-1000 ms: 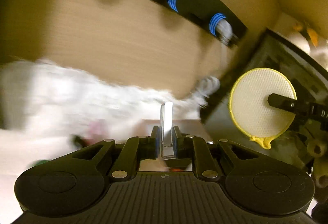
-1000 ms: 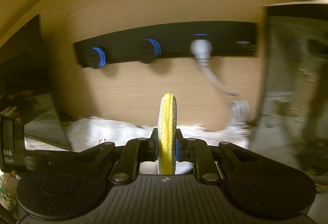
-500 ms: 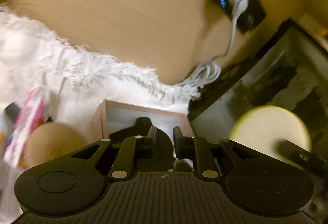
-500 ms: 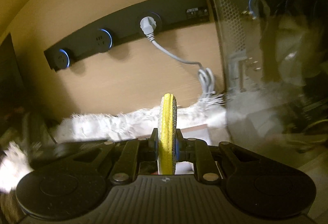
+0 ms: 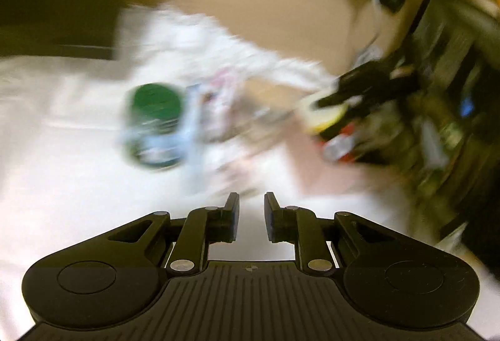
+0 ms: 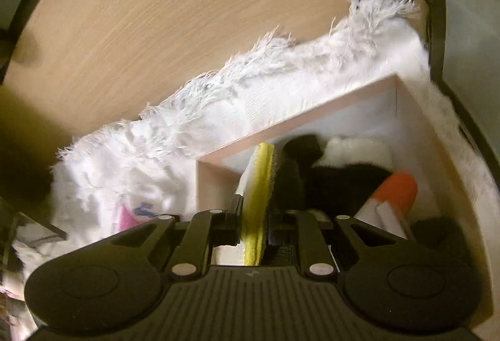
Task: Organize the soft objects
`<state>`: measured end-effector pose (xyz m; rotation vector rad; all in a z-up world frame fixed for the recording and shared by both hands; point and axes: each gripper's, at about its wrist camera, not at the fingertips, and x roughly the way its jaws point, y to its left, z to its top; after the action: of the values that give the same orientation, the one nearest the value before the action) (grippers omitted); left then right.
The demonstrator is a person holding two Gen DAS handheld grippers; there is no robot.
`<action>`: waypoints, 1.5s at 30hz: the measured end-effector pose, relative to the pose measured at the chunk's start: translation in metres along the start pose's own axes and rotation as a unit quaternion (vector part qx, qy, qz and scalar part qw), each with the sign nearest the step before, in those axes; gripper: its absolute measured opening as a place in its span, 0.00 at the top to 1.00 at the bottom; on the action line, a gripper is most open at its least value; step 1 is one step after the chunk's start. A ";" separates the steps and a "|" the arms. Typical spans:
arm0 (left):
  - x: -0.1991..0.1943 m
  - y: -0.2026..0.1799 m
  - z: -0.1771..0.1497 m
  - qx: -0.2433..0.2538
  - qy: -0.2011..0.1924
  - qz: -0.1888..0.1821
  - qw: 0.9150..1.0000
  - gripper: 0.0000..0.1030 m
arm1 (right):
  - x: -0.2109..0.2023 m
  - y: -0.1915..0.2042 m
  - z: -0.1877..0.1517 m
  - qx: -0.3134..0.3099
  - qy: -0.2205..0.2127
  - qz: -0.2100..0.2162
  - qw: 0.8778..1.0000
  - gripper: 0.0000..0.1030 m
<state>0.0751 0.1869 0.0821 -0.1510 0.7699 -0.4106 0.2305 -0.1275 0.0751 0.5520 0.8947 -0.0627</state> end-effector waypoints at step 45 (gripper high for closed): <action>0.117 0.031 0.072 0.086 -0.008 -0.010 0.996 0.77 | -0.088 0.048 -0.195 -0.291 -0.029 -0.100 0.951 0.32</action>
<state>0.2101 0.1659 0.0492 0.0001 0.7145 -0.4923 0.0470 -0.0073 0.0650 -0.0913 0.8589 0.0040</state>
